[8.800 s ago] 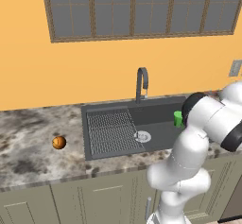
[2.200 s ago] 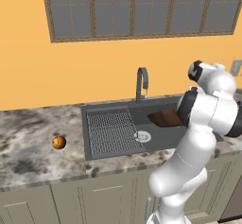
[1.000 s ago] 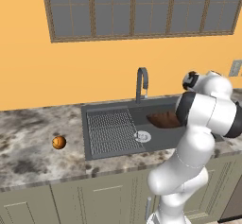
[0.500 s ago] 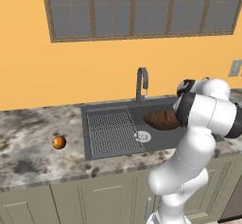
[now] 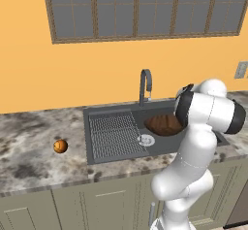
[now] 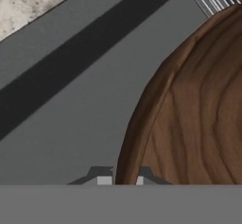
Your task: Remove the orange and tangerine from the sink. Then move the bowl and cup from the counter to the sink for washing.
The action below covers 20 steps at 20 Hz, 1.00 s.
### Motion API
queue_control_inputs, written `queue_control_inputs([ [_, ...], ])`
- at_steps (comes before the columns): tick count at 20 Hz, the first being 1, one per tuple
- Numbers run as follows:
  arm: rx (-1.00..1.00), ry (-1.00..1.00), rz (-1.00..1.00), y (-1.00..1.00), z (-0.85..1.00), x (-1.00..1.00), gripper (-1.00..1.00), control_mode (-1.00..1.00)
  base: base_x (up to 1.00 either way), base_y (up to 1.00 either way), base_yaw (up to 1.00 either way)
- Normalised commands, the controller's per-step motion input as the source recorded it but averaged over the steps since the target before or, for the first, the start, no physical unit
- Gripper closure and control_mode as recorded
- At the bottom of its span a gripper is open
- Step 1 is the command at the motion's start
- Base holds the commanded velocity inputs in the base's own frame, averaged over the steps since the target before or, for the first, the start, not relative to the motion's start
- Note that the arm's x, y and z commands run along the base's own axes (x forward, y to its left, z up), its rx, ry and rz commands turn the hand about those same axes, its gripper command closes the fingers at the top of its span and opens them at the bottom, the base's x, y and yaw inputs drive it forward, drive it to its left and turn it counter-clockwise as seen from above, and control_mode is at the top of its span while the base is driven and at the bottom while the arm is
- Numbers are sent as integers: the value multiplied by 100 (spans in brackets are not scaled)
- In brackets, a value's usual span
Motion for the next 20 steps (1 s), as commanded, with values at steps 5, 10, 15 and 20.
queue_control_inputs([
  [5, 0, 0, 0, -7, -20, 25, 100, -100, 0, 0, 0],
  [10, 0, 0, 0, -6, -23, 21, 100, -100, 0, 0, 0],
  [15, 0, 0, 0, -6, -20, 23, 100, -100, 0, 0, 0],
  [20, 0, 0, 1, -10, -18, 25, 100, -100, 0, 0, 0],
])
